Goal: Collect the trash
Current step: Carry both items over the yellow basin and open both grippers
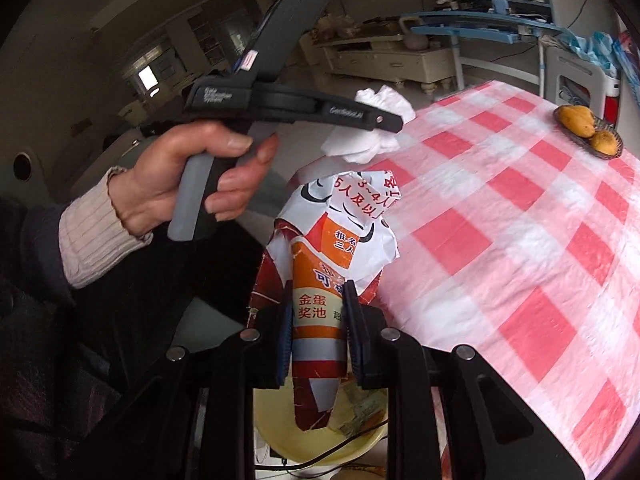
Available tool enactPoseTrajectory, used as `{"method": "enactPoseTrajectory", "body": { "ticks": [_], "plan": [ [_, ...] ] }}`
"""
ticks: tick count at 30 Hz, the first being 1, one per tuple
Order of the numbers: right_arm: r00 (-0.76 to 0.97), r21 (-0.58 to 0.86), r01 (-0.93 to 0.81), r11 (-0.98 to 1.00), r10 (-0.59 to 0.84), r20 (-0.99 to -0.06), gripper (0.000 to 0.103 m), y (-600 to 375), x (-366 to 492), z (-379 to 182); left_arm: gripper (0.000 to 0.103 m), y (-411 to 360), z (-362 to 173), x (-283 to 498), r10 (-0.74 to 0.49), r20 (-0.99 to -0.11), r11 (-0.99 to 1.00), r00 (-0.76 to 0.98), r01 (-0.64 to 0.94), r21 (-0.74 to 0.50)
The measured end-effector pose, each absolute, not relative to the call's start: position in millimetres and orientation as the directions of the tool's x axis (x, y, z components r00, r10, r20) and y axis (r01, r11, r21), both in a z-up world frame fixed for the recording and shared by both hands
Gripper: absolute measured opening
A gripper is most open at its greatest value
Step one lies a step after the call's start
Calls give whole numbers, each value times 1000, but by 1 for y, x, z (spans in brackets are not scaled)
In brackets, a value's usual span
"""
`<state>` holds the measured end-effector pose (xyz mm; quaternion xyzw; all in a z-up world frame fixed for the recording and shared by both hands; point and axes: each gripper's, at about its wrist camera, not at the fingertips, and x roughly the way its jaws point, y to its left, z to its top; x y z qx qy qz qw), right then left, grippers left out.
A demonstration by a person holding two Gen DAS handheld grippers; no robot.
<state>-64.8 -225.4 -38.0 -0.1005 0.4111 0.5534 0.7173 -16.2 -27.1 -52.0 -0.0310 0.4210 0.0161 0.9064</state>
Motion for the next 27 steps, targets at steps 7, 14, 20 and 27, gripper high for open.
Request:
{"method": "enactPoseTrajectory", "body": {
  "ticks": [7, 14, 20, 27],
  "plan": [
    [-55, 300, -905, 302, 614, -787, 24, -203, -106, -69, 19, -29, -61, -47, -1, -778, 997, 629, -58, -48],
    [-55, 219, -925, 311, 459, -887, 51, -184, -132, -106, 19, -43, -74, -80, -10, -802, 999, 598, -27, -33],
    [47, 182, -897, 404, 495, -868, 54, -199, -120, -91, 19, -57, -90, -112, -25, -830, 1000, 557, 8, -25],
    [278, 34, -832, 553, 469, -838, 71, -226, -101, -60, 19, -75, -107, -141, -72, -865, 997, 496, 45, -57]
  ]
}}
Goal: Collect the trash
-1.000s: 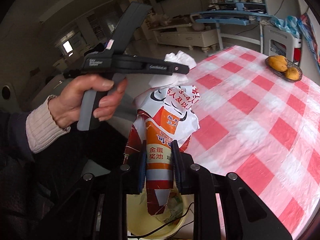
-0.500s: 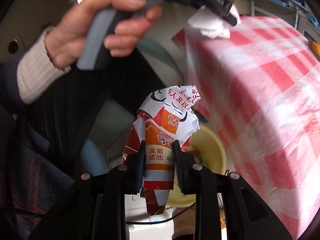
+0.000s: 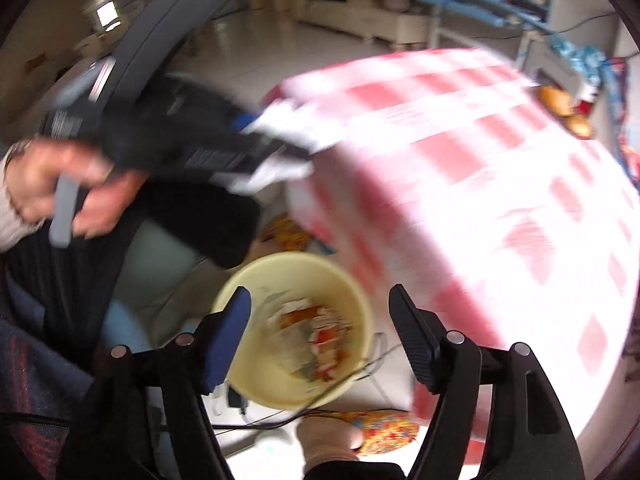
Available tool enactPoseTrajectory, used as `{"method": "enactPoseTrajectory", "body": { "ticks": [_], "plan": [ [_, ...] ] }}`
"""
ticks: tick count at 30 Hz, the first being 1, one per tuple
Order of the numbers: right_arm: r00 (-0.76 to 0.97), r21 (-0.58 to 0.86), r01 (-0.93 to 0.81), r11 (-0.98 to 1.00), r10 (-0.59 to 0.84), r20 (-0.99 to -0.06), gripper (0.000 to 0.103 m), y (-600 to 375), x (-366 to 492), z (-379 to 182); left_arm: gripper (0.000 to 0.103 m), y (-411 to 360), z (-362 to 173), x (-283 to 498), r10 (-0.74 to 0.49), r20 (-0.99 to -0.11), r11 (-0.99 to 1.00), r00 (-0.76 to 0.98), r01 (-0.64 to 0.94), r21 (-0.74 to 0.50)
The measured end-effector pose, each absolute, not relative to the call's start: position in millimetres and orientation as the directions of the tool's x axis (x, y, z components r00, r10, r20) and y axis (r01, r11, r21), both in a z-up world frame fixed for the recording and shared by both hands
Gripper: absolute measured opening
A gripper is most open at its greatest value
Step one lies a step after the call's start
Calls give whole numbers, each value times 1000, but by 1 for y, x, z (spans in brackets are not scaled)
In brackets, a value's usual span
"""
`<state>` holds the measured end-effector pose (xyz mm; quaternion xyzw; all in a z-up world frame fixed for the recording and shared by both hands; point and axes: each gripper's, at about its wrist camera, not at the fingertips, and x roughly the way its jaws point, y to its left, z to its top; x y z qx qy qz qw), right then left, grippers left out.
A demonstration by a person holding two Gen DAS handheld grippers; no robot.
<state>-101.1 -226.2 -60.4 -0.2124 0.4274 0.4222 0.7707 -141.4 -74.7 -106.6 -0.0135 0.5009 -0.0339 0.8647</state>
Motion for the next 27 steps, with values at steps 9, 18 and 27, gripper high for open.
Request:
{"method": "enactPoseTrajectory", "body": {
  "ticks": [9, 18, 27],
  "plan": [
    [451, 142, -560, 816, 444, -774, 93, -275, -88, -46, 22, -101, -143, -178, -179, -937, 982, 300, 116, -151],
    [552, -41, -401, 915, 205, -809, 93, -268, -100, -67, 62, -93, -119, -183, -42, -890, 998, 454, 55, -19],
    [642, -121, -363, 924, 154, -751, 93, -274, -106, -66, 77, -73, -73, -183, 60, -765, 998, 642, -46, 40]
  ]
}}
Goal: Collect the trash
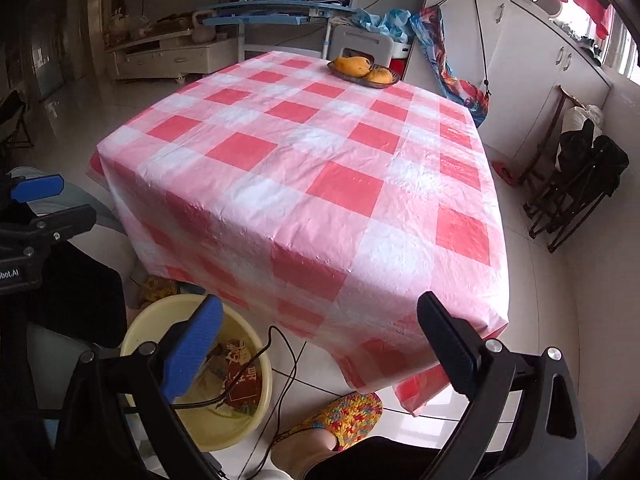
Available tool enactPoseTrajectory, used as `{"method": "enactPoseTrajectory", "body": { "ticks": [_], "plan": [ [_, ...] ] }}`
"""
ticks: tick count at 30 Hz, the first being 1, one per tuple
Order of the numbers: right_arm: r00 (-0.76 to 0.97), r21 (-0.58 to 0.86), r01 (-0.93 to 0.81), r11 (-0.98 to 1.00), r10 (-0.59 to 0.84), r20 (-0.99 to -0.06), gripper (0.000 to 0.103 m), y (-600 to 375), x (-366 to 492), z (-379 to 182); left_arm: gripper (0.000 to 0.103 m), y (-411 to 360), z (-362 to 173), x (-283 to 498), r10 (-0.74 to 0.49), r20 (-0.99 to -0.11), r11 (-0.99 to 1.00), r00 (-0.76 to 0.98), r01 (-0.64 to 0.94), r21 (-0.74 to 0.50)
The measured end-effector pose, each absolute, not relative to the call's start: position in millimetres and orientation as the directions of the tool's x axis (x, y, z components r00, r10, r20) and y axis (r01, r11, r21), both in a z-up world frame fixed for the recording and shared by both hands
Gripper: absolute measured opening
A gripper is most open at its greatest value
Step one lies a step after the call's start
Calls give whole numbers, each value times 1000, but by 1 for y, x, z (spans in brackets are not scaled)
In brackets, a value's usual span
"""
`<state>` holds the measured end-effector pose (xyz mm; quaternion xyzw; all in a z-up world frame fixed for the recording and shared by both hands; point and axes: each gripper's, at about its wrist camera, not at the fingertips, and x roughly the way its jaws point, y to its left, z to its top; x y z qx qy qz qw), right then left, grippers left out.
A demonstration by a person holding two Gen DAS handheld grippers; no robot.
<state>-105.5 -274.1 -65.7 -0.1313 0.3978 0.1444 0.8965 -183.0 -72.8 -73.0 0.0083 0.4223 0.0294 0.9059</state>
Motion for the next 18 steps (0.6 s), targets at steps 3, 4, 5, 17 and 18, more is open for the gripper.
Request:
{"method": "enactPoseTrajectory", "body": {
  "ticks": [3, 4, 5, 17, 18],
  "plan": [
    [662, -120, -355, 927, 158, -733, 94, -273, -108, -63, 79, -71, -65, -180, 71, -749, 997, 659, -58, 44],
    [671, -120, -351, 929, 160, -724, 94, -273, -109, -61, 80, -71, -63, -180, 74, -742, 997, 667, -62, 44],
    [678, -117, -347, 931, 163, -717, 94, -273, -111, -60, 81, -70, -60, -182, 74, -737, 997, 672, -63, 43],
    [771, -98, -238, 966, 126, -625, 95, -280, -131, -46, 86, -76, -41, -175, 80, -676, 997, 733, -72, 41],
    [785, -105, -223, 969, 115, -609, 95, -281, -134, -44, 86, -77, -39, -175, 79, -670, 997, 738, -72, 38]
  ]
}}
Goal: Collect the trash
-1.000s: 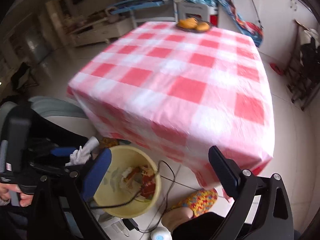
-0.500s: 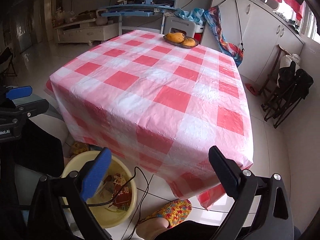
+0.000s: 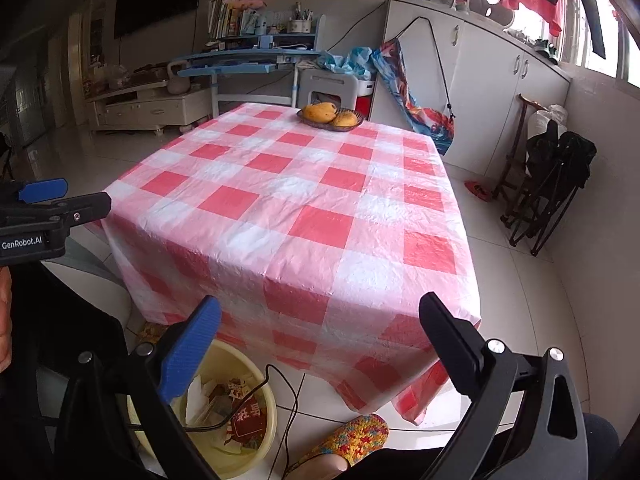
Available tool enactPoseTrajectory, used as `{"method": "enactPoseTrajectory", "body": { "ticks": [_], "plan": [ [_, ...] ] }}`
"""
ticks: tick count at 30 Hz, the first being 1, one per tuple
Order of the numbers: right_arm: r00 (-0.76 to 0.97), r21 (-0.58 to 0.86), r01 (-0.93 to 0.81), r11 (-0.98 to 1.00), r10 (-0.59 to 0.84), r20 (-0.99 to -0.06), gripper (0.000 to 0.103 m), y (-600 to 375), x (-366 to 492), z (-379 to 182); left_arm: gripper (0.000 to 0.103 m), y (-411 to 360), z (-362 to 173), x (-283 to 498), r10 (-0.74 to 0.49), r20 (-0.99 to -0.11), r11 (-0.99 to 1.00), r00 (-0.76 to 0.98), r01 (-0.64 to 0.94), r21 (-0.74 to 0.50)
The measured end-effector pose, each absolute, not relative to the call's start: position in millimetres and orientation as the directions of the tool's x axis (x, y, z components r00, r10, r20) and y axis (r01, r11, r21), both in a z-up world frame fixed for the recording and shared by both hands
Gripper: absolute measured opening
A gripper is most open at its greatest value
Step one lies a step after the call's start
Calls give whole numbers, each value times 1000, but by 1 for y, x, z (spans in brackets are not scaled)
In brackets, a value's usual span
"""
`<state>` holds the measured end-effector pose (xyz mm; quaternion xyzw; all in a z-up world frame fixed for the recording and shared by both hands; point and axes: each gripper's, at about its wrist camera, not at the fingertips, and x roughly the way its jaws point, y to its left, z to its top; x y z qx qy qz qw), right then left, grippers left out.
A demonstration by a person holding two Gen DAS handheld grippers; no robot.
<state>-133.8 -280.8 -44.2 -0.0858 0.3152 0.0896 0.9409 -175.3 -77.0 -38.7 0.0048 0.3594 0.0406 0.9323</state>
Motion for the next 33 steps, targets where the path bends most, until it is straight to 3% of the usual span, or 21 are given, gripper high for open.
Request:
{"method": "enactPoseTrajectory", "body": {
  "ticks": [13, 33],
  "plan": [
    [900, -137, -93, 986, 24, -436, 95, -288, -161, -27, 92, -88, -19, -187, 55, -574, 996, 817, -86, -27],
    [941, -138, 5, 990, -52, -335, 95, -294, -165, -21, 96, -83, -22, -188, 88, -547, 994, 832, -112, -11]
  ]
}}
